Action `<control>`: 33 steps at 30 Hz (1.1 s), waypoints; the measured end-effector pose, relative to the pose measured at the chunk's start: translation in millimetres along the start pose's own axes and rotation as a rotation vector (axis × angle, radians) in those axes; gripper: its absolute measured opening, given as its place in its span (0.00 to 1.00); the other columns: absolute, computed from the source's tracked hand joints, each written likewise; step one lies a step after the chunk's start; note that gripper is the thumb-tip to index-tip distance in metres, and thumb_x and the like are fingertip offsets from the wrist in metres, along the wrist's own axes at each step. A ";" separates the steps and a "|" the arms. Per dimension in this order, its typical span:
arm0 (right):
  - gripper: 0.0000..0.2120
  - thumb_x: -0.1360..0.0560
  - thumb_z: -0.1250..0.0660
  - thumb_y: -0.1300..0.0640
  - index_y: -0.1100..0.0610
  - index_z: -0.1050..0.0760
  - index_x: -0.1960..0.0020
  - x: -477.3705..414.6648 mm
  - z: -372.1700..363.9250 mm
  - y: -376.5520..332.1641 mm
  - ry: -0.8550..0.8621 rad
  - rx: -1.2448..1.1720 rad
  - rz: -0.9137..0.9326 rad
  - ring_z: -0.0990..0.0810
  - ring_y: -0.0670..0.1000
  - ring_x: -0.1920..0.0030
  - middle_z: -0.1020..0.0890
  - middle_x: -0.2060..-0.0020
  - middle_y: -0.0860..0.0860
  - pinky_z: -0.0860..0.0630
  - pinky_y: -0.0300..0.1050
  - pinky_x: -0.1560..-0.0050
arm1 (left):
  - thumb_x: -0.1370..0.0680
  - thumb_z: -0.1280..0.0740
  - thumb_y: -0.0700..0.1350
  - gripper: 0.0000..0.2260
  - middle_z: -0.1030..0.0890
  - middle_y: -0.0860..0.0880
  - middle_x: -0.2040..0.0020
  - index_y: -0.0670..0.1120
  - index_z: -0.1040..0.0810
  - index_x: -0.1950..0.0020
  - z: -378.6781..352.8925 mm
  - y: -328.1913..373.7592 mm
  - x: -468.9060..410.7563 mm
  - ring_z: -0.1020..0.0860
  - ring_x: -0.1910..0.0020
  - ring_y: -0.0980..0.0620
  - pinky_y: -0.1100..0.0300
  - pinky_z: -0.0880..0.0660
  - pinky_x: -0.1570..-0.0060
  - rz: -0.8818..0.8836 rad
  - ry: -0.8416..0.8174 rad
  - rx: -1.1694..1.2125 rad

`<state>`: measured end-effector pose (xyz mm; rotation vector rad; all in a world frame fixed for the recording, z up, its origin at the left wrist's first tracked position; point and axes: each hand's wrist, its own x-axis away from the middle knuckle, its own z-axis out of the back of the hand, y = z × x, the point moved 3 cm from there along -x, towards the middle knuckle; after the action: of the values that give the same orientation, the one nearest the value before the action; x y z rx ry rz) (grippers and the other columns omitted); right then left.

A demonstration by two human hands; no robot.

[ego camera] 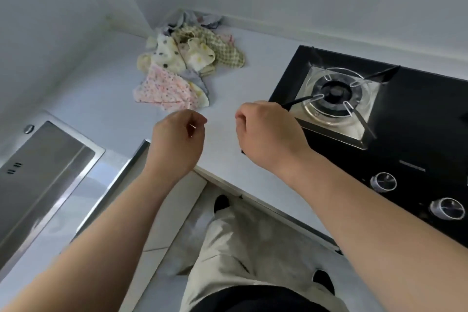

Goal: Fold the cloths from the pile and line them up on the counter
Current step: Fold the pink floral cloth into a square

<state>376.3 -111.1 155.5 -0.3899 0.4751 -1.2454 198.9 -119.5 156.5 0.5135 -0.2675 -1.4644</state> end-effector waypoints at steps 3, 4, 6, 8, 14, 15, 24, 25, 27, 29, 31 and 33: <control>0.09 0.20 0.41 0.57 0.57 0.22 0.50 -45.1 -45.0 -7.6 -0.014 0.035 -0.105 0.21 0.56 0.54 0.19 0.56 0.53 0.22 0.51 0.55 | 0.23 0.35 0.40 0.08 0.19 0.54 0.58 0.47 0.17 0.49 -6.6 -56.0 -60.2 0.24 0.60 0.54 0.66 0.34 0.58 -0.023 -0.027 -0.010; 0.09 0.20 0.41 0.57 0.57 0.22 0.50 -59.8 -60.1 -9.8 -0.023 0.046 -0.145 0.22 0.56 0.54 0.19 0.55 0.53 0.22 0.51 0.54 | 0.22 0.35 0.40 0.08 0.19 0.53 0.57 0.47 0.17 0.49 -11.4 -73.9 -80.5 0.23 0.59 0.53 0.65 0.33 0.58 -0.027 -0.055 -0.007; 0.09 0.20 0.41 0.58 0.57 0.22 0.48 -86.0 -88.9 -14.9 -0.047 0.029 -0.224 0.21 0.55 0.53 0.19 0.54 0.53 0.22 0.51 0.54 | 0.23 0.36 0.39 0.09 0.18 0.52 0.54 0.46 0.18 0.48 -19.7 -106.3 -116.3 0.24 0.59 0.52 0.64 0.32 0.60 -0.033 -0.109 -0.025; 0.09 0.20 0.40 0.57 0.56 0.21 0.47 -108.7 -116.7 -24.2 -0.078 -0.021 -0.305 0.20 0.55 0.54 0.18 0.54 0.52 0.21 0.51 0.54 | 0.23 0.37 0.38 0.10 0.18 0.50 0.52 0.45 0.18 0.46 -24.2 -136.9 -143.3 0.25 0.57 0.52 0.63 0.32 0.59 -0.043 -0.147 -0.073; 0.10 0.21 0.39 0.53 0.56 0.21 0.50 -159.1 -180.8 -31.3 -0.082 -0.086 -0.409 0.19 0.57 0.54 0.17 0.55 0.53 0.20 0.50 0.56 | 0.23 0.35 0.37 0.11 0.19 0.45 0.46 0.44 0.20 0.42 -61.0 -189.1 -163.0 0.21 0.51 0.45 0.54 0.24 0.51 -0.083 -0.268 -0.104; 0.11 0.20 0.39 0.51 0.56 0.21 0.49 -166.7 -190.7 -29.2 -0.052 -0.096 -0.411 0.19 0.58 0.53 0.17 0.54 0.54 0.20 0.51 0.54 | 0.23 0.35 0.38 0.11 0.20 0.45 0.45 0.44 0.20 0.42 -69.5 -195.5 -161.9 0.21 0.51 0.44 0.51 0.23 0.51 -0.103 -0.260 -0.107; 0.09 0.26 0.30 0.52 0.56 0.22 0.51 -205.3 -243.4 -6.8 0.149 -0.048 -0.349 0.22 0.55 0.50 0.19 0.53 0.52 0.25 0.46 0.55 | 0.23 0.36 0.41 0.12 0.20 0.43 0.46 0.42 0.20 0.42 -118.1 -241.9 -158.2 0.25 0.44 0.42 0.52 0.28 0.47 -0.360 0.002 -0.088; 0.06 0.27 0.30 0.53 0.55 0.23 0.53 -204.9 -241.1 -7.6 0.185 -0.088 -0.325 0.23 0.54 0.52 0.20 0.54 0.50 0.27 0.44 0.57 | 0.23 0.35 0.41 0.12 0.19 0.44 0.46 0.43 0.20 0.41 -118.1 -245.6 -158.0 0.24 0.45 0.43 0.54 0.28 0.47 -0.388 0.023 -0.031; 0.06 0.28 0.30 0.54 0.52 0.27 0.58 -200.4 -233.0 -16.9 0.252 -0.112 -0.254 0.24 0.52 0.55 0.23 0.60 0.48 0.32 0.43 0.62 | 0.23 0.34 0.41 0.13 0.19 0.49 0.47 0.45 0.21 0.39 -116.2 -250.2 -157.7 0.23 0.48 0.48 0.58 0.28 0.49 -0.389 0.028 0.109; 0.08 0.28 0.29 0.54 0.51 0.28 0.60 -191.7 -222.7 -38.9 0.291 -0.107 -0.188 0.25 0.51 0.57 0.24 0.63 0.47 0.33 0.42 0.65 | 0.23 0.33 0.41 0.12 0.21 0.53 0.47 0.49 0.25 0.40 -105.7 -248.9 -156.5 0.23 0.50 0.52 0.61 0.30 0.51 -0.355 0.044 0.224; 0.05 0.27 0.30 0.56 0.51 0.26 0.55 -181.4 -207.3 -66.9 0.344 -0.092 -0.115 0.24 0.51 0.57 0.23 0.61 0.47 0.31 0.42 0.60 | 0.22 0.34 0.42 0.13 0.24 0.52 0.43 0.49 0.28 0.39 -85.4 -243.0 -154.5 0.23 0.48 0.50 0.60 0.31 0.51 -0.316 0.131 0.330; 0.04 0.24 0.32 0.57 0.53 0.24 0.50 -171.6 -187.4 -97.6 0.421 -0.041 -0.012 0.25 0.52 0.58 0.23 0.60 0.47 0.30 0.44 0.57 | 0.20 0.36 0.43 0.15 0.27 0.49 0.37 0.47 0.30 0.33 -61.1 -235.4 -149.4 0.23 0.49 0.48 0.61 0.34 0.53 -0.326 0.227 0.408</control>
<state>154.0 22.1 72.0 -0.1621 0.8586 -1.3348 6.7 32.1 9.7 1.0864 -0.3142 -1.6550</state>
